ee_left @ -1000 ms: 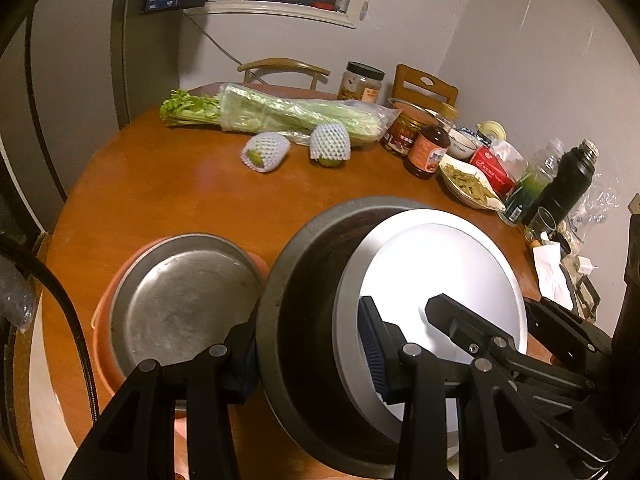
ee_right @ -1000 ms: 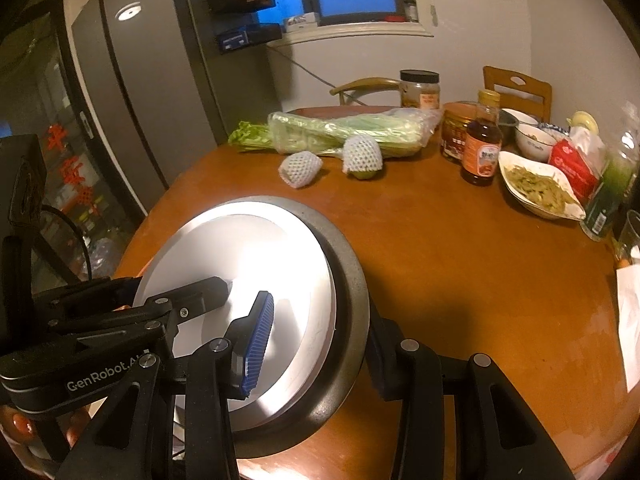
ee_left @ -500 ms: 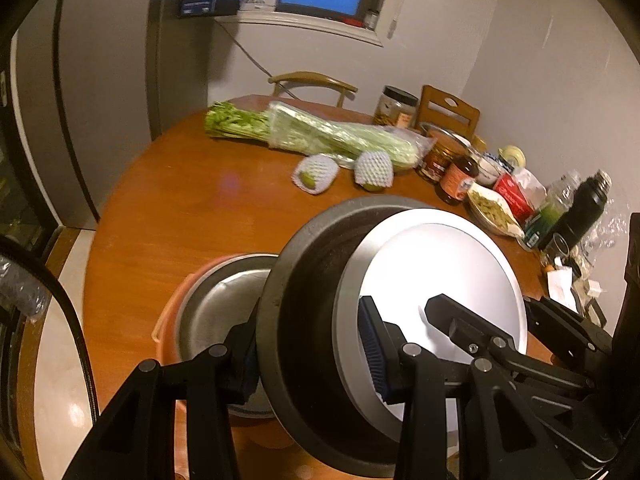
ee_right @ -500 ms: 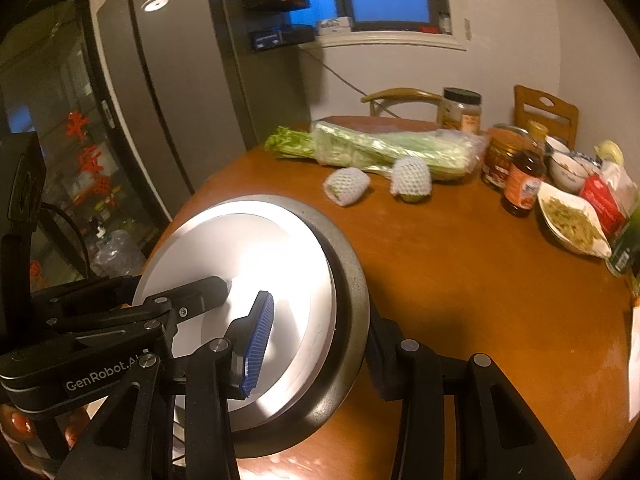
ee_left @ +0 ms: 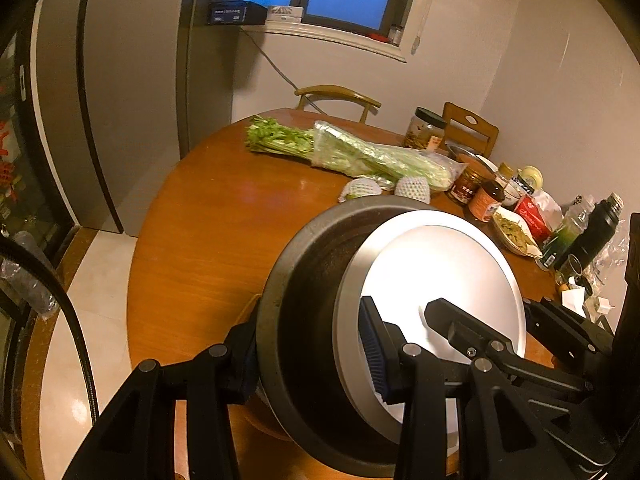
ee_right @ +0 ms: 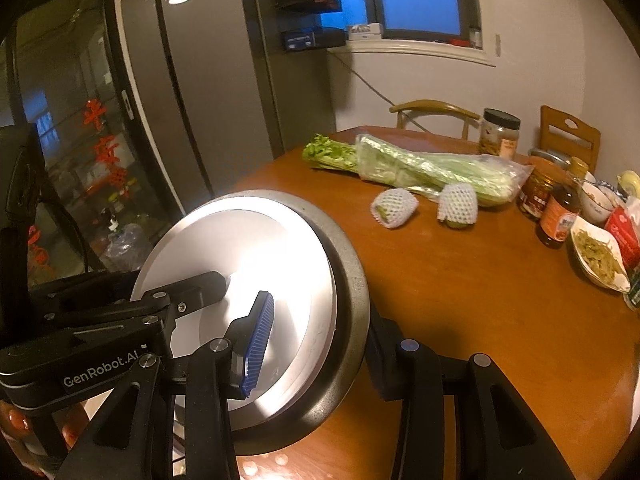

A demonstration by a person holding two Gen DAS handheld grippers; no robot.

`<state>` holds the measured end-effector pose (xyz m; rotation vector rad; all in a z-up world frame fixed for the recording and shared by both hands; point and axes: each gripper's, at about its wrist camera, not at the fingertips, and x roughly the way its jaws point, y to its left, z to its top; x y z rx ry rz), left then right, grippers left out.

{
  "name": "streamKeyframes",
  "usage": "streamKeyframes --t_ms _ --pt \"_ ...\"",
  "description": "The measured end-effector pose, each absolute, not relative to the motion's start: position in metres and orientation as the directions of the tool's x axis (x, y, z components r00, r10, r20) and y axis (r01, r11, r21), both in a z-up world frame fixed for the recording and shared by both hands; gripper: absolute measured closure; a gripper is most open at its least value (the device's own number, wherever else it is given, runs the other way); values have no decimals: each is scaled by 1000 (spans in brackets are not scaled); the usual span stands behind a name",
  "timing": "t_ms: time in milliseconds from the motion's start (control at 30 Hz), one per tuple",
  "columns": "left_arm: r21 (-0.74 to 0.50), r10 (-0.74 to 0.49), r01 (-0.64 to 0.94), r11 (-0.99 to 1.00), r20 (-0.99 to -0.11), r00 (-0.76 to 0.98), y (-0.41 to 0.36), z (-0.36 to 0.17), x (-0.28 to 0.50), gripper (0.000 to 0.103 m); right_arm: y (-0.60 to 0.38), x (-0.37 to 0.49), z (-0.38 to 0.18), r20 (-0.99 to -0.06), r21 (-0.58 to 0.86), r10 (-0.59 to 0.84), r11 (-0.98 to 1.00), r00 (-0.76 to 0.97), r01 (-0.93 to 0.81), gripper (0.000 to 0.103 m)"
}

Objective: Organize plates and bowls
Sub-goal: 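Lift the steel bowl with both grippers and turn toward the orange plate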

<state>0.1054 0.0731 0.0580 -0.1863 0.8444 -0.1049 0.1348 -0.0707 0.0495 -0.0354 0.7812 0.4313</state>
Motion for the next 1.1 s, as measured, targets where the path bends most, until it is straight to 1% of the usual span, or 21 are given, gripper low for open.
streamKeyframes --t_ms 333,1100 --pt "-220 -164 -8 976 -753 638 86 38 114 60 -54 144 32 -723 121 356 909 592 -398 59" --pt "-214 -164 -13 977 -786 596 83 9 132 60 -50 154 7 -761 88 310 920 570 -383 60"
